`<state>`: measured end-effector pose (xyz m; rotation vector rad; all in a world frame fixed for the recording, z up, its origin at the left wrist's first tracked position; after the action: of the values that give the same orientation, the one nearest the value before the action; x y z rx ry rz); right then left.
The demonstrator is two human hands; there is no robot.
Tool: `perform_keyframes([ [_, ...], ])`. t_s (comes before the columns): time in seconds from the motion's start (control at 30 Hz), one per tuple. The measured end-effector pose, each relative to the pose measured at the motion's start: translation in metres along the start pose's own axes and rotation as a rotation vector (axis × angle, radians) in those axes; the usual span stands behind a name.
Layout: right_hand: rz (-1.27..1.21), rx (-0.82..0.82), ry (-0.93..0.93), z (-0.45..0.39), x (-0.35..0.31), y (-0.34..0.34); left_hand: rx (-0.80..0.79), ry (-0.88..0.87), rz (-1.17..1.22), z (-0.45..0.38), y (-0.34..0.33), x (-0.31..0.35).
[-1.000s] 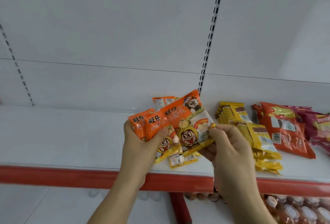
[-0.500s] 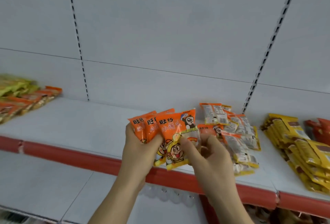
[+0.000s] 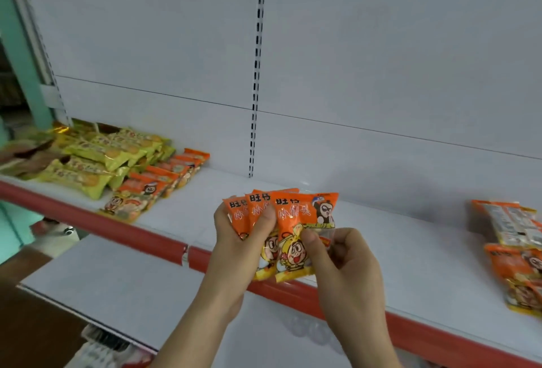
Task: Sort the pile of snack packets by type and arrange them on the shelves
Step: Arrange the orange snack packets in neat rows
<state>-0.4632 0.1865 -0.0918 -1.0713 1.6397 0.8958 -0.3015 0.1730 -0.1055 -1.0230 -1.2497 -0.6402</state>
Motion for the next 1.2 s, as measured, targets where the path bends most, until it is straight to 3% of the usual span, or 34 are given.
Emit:
perform_keyframes([
  [0.43, 0.040, -0.168, 0.251, -0.066, -0.002, -0.144, 0.013, 0.002, -0.051, -0.132, 0.057, 0.025],
  [0.63, 0.003, -0.019, 0.146, -0.094, -0.005, -0.188, 0.055, -0.016, -0.018, -0.191, 0.092, 0.036],
  [0.8, 0.237, 0.106, 0.172, -0.124, 0.006, -0.235, 0.070, -0.054, -0.024, -0.247, 0.135, 0.052],
  [1.0, 0.550, -0.019, 0.154, -0.141, 0.031, -0.306, -0.045, -0.008, 0.001, -0.288, 0.173, 0.065],
  [1.2, 0.784, -0.131, 0.090, -0.151, 0.062, -0.332, -0.085, 0.022, 0.023, -0.305, 0.191, 0.066],
])
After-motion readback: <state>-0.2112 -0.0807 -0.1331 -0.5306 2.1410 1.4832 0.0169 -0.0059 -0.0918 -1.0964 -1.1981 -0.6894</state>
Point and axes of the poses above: each hand's wrist, its own z-axis away from the middle knuckle, its own y-axis out of the back of the hand, x = y × z, the point moved 4 cm from there along -z, towards the middle knuckle, and after that the axes turned 11 degrees about x, right-handed, at the moved point
